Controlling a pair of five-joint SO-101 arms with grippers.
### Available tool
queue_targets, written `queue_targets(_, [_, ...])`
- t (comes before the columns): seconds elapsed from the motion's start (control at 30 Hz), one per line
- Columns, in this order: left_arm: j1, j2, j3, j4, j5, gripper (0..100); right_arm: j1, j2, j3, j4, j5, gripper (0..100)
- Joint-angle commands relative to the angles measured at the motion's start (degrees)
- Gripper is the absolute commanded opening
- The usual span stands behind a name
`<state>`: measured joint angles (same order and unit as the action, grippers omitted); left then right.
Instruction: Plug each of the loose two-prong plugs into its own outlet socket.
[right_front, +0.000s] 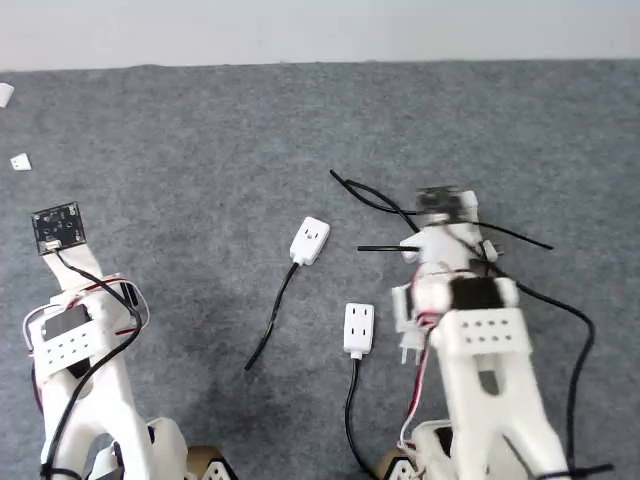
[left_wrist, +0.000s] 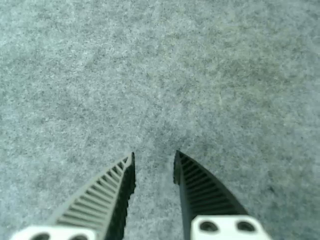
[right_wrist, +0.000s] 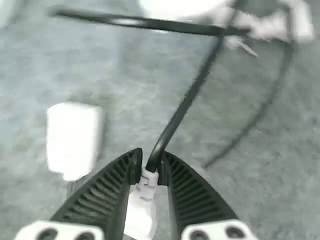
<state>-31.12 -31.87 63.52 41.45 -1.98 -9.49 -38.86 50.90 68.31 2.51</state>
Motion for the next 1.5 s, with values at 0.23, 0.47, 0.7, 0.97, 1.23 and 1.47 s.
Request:
queue_targets(0.23, [0.44, -0.44, -0.48, -0.44, -0.70, 12, -17.71, -5.23, -5.19, 0.04, 5.54, 0.8])
queue_targets(0.47, [2.55, -0.44, -0.66, 1.67, -3.34, 12, -18.07, -12.97, -15.21, 2.15, 8.35, 0.8])
queue_targets(0.7, [8.88, 1.23, -0.92, 5.10, -10.46, 12, -24.92, -15.87, -26.02, 6.55, 13.98, 0.8])
queue_targets(0.97, [18.73, 8.18, -3.91, 10.55, -24.62, 12, -37.14, -13.58, -25.93, 3.82, 14.51, 0.8])
queue_targets(1.23, [20.84, 6.59, -2.24, 15.12, -40.18, 11, -38.90, -8.57, -15.30, -5.58, 10.64, 0.8])
queue_targets(1.47, [21.80, -3.78, 4.97, 13.98, -43.96, 11, -38.90, -2.95, -8.70, -14.02, 8.70, 0.8])
